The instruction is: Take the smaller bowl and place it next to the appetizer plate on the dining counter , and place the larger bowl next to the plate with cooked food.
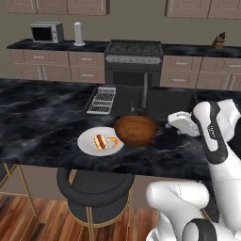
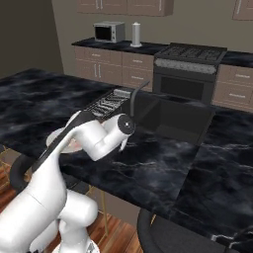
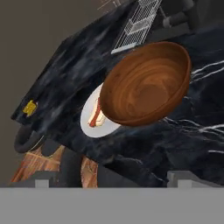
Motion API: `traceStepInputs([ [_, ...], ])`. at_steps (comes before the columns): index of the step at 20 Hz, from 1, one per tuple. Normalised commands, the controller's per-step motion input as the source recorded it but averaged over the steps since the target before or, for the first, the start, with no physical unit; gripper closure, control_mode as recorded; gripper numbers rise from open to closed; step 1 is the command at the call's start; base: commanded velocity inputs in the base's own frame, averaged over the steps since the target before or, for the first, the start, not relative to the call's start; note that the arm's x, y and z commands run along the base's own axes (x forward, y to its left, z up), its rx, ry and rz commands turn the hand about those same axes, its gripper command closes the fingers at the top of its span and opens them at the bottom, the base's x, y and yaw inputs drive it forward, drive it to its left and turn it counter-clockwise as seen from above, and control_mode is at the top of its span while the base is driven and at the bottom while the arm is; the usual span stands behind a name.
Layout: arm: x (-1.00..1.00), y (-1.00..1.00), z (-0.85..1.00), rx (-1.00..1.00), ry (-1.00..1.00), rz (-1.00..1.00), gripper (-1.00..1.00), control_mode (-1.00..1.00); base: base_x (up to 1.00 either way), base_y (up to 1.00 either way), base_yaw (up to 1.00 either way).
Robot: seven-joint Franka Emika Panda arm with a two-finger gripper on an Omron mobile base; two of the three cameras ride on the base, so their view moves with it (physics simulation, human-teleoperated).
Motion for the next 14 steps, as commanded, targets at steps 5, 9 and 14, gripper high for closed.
traceStepInputs([
  [5, -1.00, 0.35, 0.71, -0.40, 0.35, 0.00, -1.00, -1.00, 0.00, 0.00, 0.00],
  [9, -0.99, 0.29, 0.23, -0.27, 0.31, 0.00, -1.00, -1.00, 0.00, 0.00, 0.00],
  [14, -0.64, 0.00, -0.18, -0.18, 0.08, 0.00, -1.00, -1.00, 0.00, 0.00, 0.00],
])
